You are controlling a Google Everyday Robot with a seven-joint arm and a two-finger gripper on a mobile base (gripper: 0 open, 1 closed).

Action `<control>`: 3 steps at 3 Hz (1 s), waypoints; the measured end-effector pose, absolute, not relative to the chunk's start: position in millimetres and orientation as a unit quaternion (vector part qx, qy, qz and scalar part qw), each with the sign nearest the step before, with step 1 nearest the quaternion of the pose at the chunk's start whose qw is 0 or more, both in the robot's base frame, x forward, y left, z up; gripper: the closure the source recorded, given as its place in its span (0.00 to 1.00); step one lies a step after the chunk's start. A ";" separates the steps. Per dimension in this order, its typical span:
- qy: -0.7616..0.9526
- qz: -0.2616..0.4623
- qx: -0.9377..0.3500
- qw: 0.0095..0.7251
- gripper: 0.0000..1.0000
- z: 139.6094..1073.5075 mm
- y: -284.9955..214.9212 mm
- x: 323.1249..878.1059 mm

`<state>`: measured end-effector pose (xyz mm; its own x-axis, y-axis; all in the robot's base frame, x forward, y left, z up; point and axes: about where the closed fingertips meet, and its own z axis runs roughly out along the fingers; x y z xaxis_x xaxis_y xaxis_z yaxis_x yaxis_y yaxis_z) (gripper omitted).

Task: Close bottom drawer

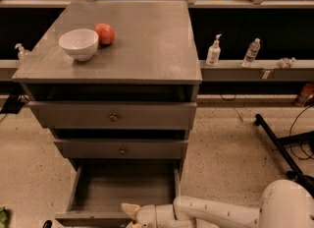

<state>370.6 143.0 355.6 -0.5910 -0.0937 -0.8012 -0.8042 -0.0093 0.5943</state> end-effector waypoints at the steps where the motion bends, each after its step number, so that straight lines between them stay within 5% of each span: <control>1: 0.654 0.590 -0.358 0.310 0.00 343.2 140.0 372.9; 2: 0.676 0.512 -0.386 0.363 0.21 313.3 124.1 383.2; 3: 0.675 0.519 -0.383 0.357 0.45 315.0 127.9 381.9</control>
Offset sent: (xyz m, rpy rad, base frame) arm 0.0260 -0.0434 -0.0733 -0.2681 -0.3835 -0.2425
